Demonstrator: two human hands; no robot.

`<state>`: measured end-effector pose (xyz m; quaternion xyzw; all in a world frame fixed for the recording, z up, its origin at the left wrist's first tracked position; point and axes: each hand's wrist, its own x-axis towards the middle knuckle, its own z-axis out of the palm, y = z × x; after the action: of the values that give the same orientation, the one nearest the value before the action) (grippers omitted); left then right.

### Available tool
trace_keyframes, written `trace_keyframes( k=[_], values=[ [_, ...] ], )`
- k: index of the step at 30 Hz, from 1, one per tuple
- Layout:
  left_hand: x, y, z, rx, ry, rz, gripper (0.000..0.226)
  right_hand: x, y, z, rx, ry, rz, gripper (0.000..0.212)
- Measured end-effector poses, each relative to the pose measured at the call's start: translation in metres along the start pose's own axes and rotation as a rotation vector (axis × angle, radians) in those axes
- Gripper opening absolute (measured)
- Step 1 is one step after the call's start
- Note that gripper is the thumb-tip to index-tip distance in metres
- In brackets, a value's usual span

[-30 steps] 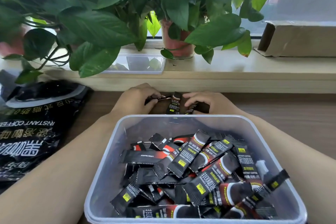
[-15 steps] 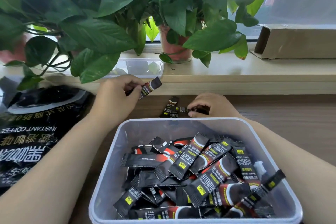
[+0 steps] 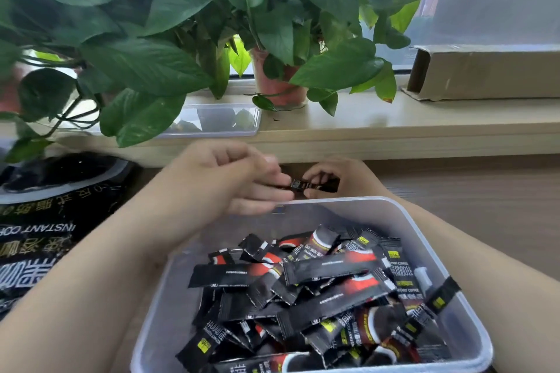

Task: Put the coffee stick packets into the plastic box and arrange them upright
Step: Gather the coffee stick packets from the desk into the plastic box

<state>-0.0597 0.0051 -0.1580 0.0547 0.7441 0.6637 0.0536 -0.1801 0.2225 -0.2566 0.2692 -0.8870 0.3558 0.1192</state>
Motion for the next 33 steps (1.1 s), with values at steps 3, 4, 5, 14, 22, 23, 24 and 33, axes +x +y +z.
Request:
trace_keyframes(
  k=[3,4,5,14,22,23,24,33],
  values=[
    [0.028,-0.016,-0.024,0.156,0.393,0.128,0.019,0.000,0.001,0.000,-0.025,0.010,-0.038,0.024],
    [0.039,-0.026,-0.034,0.216,0.461,0.145,0.020,0.000,0.002,0.000,-0.021,0.010,-0.028,0.024],
    [0.049,-0.038,-0.045,0.288,0.479,0.147,0.023,-0.002,0.002,0.000,-0.004,0.014,-0.010,0.024],
    [0.105,-0.097,-0.065,0.932,-0.344,0.268,0.072,-0.006,-0.004,-0.019,0.386,0.199,0.249,0.015],
    [0.094,-0.099,-0.040,0.736,-0.157,0.263,0.028,-0.016,-0.039,-0.081,0.910,-0.004,0.246,0.009],
    [0.093,-0.099,-0.040,0.697,-0.107,0.270,0.025,-0.019,-0.045,-0.089,0.866,-0.110,0.201,0.020],
    [0.092,-0.099,-0.042,0.679,-0.057,0.283,0.020,-0.023,-0.051,-0.098,0.776,-0.215,0.158,0.029],
    [0.086,-0.095,-0.068,0.964,0.080,0.400,0.016,-0.075,-0.124,-0.109,0.265,0.034,0.143,0.032]
  ],
)
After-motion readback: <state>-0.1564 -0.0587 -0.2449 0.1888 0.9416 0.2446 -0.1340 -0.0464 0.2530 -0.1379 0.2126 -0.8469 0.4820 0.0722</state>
